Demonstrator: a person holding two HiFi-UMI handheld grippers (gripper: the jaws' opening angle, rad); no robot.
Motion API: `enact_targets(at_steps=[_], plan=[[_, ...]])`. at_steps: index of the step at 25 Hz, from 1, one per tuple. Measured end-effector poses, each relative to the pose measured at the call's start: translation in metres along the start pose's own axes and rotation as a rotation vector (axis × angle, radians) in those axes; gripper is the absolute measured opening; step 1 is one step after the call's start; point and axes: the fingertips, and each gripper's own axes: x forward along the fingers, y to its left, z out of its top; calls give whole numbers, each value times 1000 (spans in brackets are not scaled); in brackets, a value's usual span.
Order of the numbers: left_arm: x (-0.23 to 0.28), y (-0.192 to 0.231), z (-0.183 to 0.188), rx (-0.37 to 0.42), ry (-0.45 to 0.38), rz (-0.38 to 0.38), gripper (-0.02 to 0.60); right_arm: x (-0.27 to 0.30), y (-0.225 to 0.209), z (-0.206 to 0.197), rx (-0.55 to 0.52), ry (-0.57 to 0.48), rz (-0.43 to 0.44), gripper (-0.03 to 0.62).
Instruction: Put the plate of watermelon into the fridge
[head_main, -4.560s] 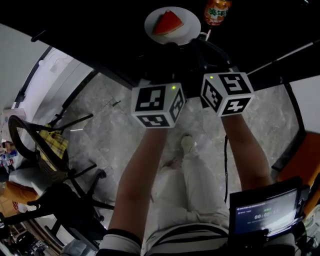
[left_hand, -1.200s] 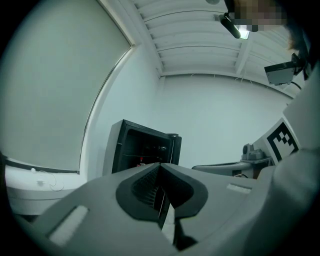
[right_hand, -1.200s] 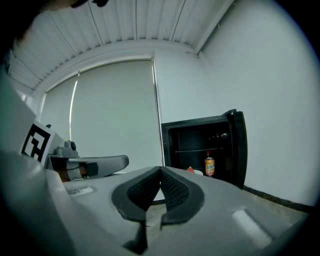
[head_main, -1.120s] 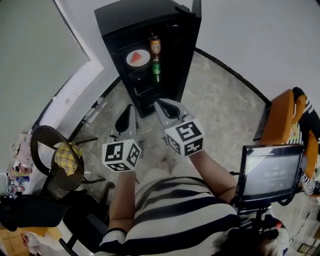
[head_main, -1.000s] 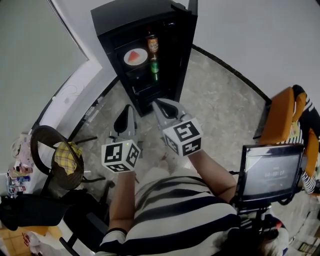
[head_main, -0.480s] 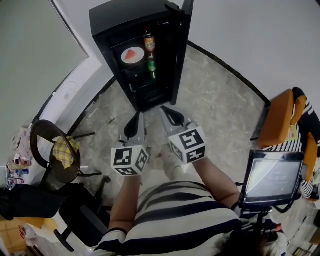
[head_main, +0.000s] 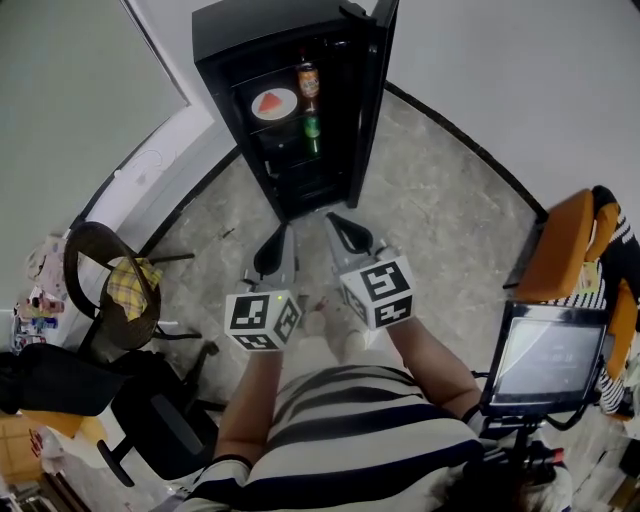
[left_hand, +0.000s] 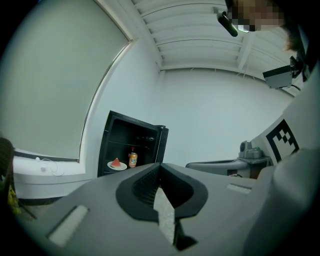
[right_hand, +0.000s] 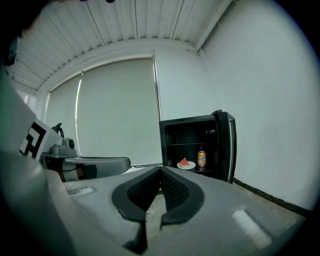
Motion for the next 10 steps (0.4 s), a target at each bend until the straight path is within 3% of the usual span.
enact_targets(at_steps=[10], plan=[[-12, -4, -12, -29, -23, 33, 2, -13, 5, -20, -29, 43, 22, -3]])
